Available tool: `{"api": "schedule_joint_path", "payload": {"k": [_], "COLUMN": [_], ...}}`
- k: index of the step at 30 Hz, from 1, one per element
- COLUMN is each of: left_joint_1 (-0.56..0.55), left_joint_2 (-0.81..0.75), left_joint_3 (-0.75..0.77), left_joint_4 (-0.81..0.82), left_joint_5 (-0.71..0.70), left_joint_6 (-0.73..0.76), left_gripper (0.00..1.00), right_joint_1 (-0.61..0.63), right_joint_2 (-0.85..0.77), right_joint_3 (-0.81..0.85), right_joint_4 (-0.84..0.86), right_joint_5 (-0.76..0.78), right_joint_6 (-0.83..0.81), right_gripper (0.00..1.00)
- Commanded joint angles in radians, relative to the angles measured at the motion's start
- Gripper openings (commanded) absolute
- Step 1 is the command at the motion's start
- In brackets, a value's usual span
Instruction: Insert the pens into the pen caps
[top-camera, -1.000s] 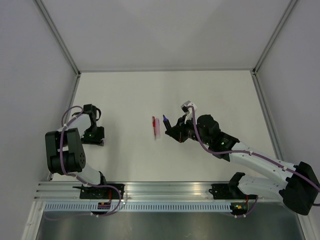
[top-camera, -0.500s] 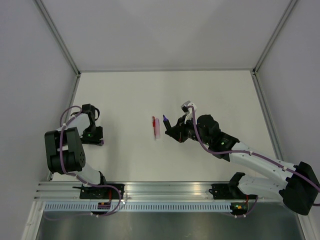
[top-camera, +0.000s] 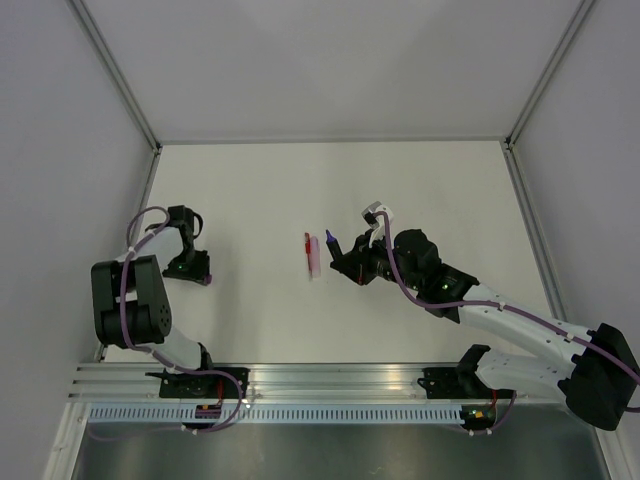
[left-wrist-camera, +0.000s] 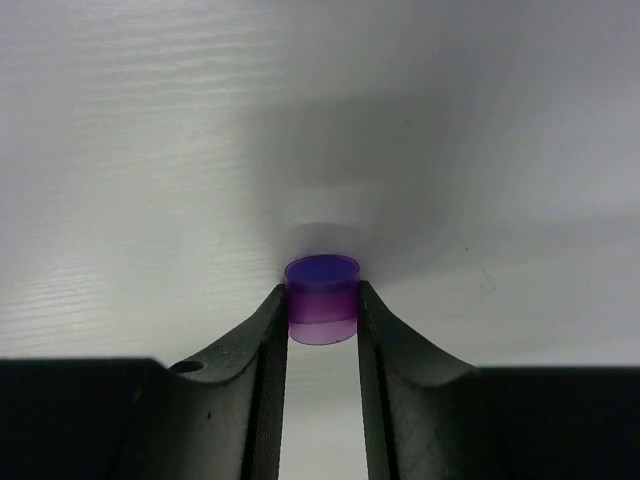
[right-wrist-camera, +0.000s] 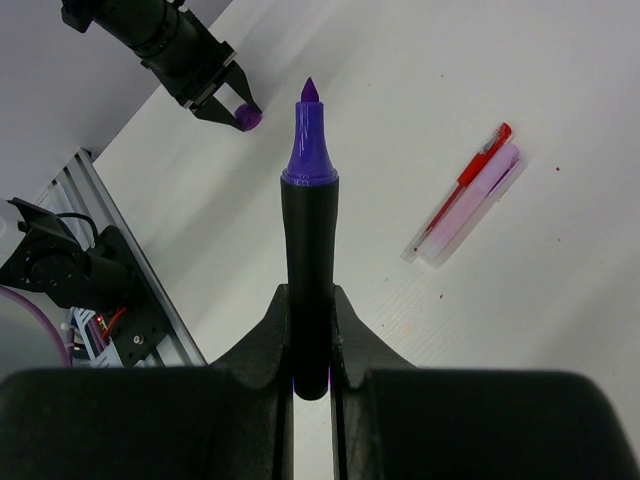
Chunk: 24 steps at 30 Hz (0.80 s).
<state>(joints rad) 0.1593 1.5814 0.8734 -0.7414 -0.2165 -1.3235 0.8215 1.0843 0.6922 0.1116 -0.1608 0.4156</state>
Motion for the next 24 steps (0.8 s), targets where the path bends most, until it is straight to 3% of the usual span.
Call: {"api": "schedule_joint_path", "payload": {"k": [1, 5, 10, 24], "left_joint_1": [-0.078, -0.229, -0.340, -0.402], "left_joint_2": [0.086, 0.127, 0.112, 0.022], "left_joint_3": [0.005, 0.064, 0.044, -0.051], "left_joint_4": [0.111, 0.134, 0.206, 0.343], "left_joint_5": [0.031, 0.042, 0.074, 0.207], "left_joint_6": [0.156, 0.263, 0.397, 0.595], "left_gripper": [0.08, 0.04, 0.02, 0.02], "right_joint_1": [-0.002, -0.002, -0.002, -0.001], "right_joint_2": [-0.007, -0.006, -0.014, 0.046], "right_joint_3": [0.024, 0.024, 0.029, 0.030], "right_joint_4": [0.020, 0.019, 0.011, 0.013], "right_joint_5": [-0.016, -0.019, -0.013, -0.029], "right_joint_6": [-0.001, 0.000, -0.005, -0.029], "right_gripper": [0.00, 0.00, 0.00, 0.00]}}
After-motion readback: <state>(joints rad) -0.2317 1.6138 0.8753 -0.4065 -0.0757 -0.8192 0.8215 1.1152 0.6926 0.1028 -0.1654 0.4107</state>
